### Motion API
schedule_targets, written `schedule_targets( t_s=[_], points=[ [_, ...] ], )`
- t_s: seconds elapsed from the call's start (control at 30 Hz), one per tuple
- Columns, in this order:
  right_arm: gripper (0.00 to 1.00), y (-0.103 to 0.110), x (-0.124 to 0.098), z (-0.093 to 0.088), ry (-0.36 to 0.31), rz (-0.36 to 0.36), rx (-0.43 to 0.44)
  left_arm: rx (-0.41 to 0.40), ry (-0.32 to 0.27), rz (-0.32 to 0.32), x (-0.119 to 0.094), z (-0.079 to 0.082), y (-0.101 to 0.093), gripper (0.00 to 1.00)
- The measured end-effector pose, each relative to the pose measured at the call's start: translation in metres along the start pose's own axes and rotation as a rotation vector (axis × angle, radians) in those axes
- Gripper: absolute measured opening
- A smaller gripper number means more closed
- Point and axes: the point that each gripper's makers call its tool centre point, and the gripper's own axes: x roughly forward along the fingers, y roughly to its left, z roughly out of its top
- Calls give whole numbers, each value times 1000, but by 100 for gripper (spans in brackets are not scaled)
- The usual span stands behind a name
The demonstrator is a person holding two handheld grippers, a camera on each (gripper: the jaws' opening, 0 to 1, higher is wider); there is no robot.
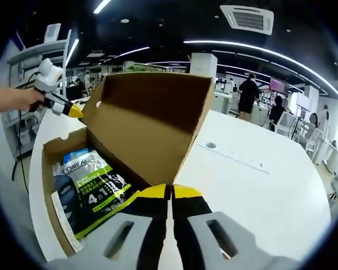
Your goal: Operate the shoe box by opening the lid, removing the specified soft item, and placing it in the target area until the item is outside and the box remains undamaged.
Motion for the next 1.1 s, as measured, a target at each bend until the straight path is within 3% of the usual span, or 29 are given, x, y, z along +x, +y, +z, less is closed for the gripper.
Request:
schedule_targets(
  t_s=[1.1],
  points=[
    [2, -10, 15, 2, 22, -18, 5, 19, -1, 24, 23, 3, 2, 0]
  ],
)
